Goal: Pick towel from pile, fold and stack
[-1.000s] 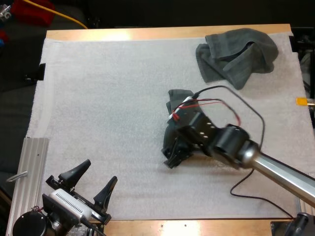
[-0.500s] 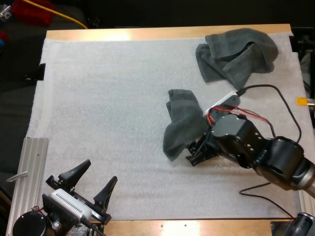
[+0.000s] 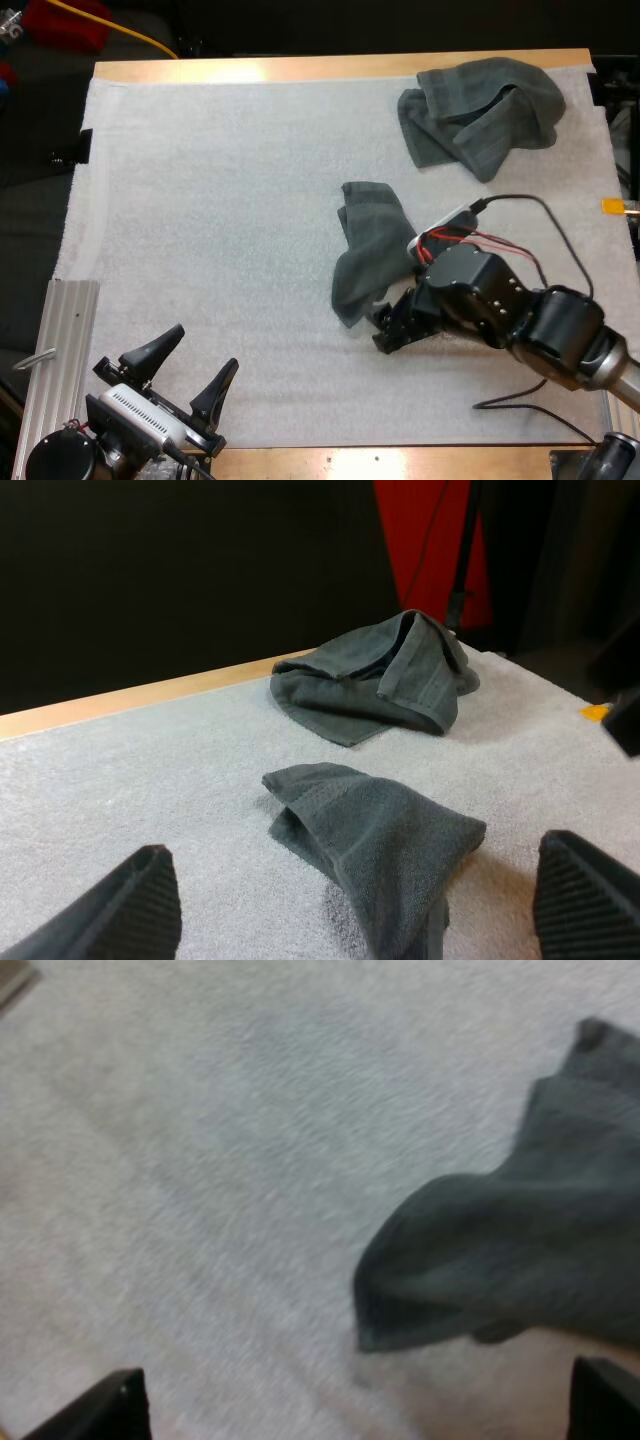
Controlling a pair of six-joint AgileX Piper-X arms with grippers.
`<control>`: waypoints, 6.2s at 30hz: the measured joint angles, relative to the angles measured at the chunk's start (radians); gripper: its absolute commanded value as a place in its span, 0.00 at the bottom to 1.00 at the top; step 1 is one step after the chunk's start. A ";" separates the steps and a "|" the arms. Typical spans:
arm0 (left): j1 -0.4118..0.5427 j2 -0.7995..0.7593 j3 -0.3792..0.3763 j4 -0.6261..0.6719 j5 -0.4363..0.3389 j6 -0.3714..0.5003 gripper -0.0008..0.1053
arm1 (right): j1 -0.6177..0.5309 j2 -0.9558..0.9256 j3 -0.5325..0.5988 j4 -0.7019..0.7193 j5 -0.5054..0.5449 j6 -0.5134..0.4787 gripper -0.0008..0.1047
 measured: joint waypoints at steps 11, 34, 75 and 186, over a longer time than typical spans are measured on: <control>0.000 0.000 0.002 -0.004 0.000 0.000 0.67 | 0.000 0.204 0.035 -0.141 -0.097 0.026 0.76; 0.000 0.000 0.002 -0.004 0.000 0.000 0.67 | 0.058 0.563 0.035 -0.350 -0.078 0.184 0.76; 0.000 0.000 0.002 -0.004 0.000 -0.001 0.67 | 0.013 0.666 0.032 -0.407 0.173 0.272 0.02; -0.026 0.000 0.002 -0.004 0.000 -0.018 0.67 | -0.145 0.478 0.234 -0.191 0.106 0.159 0.34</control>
